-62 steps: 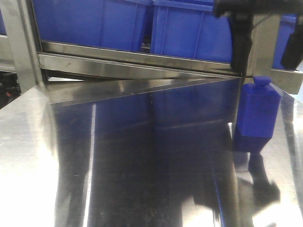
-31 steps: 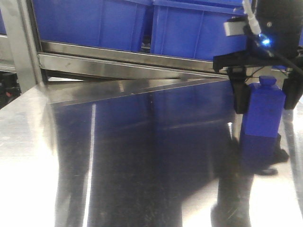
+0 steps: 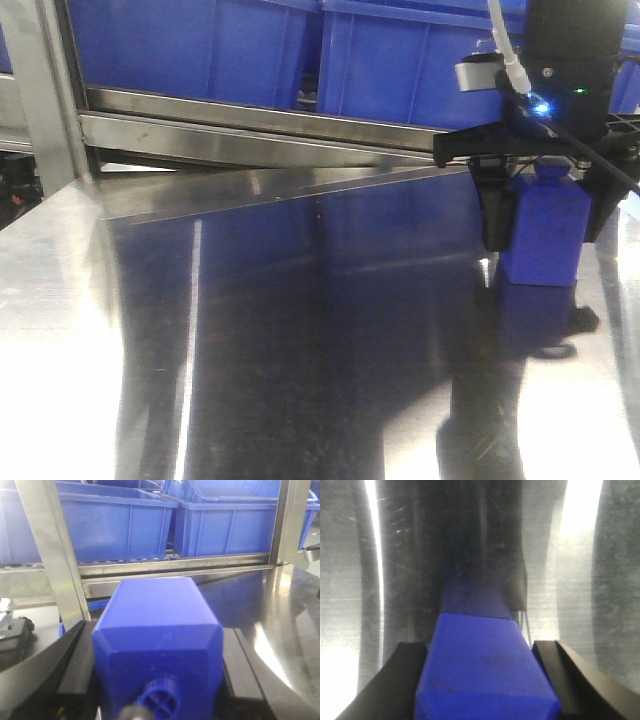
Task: Pick and sort blue part to right shelf
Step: 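Grasp the other blue bottle-shaped part with the right gripper and lift, then retract both arms holding the blue parts away from the table, then drive the base away from the table along the yellow floor line, then drive the base to the rack of blue bins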
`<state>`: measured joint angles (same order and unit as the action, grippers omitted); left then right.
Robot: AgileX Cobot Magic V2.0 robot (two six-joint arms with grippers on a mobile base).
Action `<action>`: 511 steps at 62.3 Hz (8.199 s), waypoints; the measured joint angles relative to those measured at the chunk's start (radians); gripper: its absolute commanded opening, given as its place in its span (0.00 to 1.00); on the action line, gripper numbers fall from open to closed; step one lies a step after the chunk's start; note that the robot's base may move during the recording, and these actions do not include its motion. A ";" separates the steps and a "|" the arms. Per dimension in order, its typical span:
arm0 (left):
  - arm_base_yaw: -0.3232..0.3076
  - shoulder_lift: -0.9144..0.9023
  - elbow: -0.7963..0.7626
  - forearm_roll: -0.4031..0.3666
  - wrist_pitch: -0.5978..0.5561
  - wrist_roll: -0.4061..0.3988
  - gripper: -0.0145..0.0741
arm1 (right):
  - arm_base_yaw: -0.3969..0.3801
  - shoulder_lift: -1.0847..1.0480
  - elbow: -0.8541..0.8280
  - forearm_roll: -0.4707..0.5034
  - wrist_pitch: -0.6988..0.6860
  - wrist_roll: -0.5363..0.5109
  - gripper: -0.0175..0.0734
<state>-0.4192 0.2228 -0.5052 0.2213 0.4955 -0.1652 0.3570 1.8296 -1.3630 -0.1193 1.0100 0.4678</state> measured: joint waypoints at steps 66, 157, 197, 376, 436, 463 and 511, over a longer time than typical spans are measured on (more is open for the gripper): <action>0.000 -0.210 0.003 -0.056 0.267 0.094 0.53 | 0.031 -0.874 0.718 -0.148 -0.515 -0.095 0.36; 0.000 -0.210 0.003 -0.048 0.266 0.094 0.53 | 0.031 -1.680 0.862 -0.237 -0.529 -0.102 0.36; 0.000 -0.210 0.003 -0.048 0.266 0.094 0.53 | 0.031 -1.680 0.862 -0.237 -0.529 -0.102 0.36; 0.000 -0.210 0.005 -0.050 0.266 0.094 0.53 | 0.031 -1.681 0.862 -0.237 -0.530 -0.103 0.36; 0.000 -0.210 0.005 -0.050 0.266 0.094 0.53 | 0.031 -1.681 0.862 -0.239 -0.530 -0.103 0.36; 0.000 -0.210 0.005 -0.050 0.266 0.094 0.53 | 0.031 -1.681 0.862 -0.239 -0.530 -0.103 0.36; 0.000 -0.210 0.005 -0.050 0.266 0.094 0.53 | 0.031 -1.681 0.862 -0.239 -0.530 -0.103 0.36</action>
<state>-0.4192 0.0127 -0.5005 0.1716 0.7619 -0.0709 0.3879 0.1482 -0.5011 -0.3579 0.4800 0.3643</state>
